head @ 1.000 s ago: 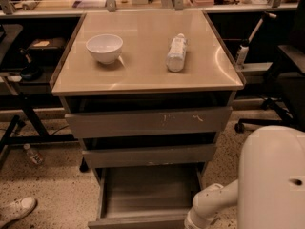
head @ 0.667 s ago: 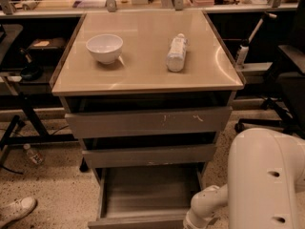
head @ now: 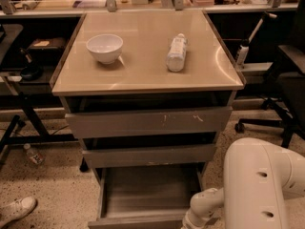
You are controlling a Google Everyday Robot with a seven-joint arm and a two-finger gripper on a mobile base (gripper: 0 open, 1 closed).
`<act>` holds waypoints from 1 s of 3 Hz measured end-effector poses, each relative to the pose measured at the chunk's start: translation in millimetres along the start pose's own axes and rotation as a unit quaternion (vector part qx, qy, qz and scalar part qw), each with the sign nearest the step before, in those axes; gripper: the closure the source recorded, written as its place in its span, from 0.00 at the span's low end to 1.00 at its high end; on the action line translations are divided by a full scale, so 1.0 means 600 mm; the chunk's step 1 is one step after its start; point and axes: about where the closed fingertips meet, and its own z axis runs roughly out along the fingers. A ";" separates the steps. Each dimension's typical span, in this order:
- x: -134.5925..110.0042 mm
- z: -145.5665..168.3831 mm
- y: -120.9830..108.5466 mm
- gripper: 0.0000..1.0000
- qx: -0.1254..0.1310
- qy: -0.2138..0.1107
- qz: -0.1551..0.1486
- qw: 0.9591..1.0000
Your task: Close bottom drawer
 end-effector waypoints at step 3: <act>0.000 0.000 0.000 0.36 0.000 0.000 0.000 1.000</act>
Offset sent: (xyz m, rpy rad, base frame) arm 0.0002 0.0000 0.0000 0.0000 -0.0003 0.0000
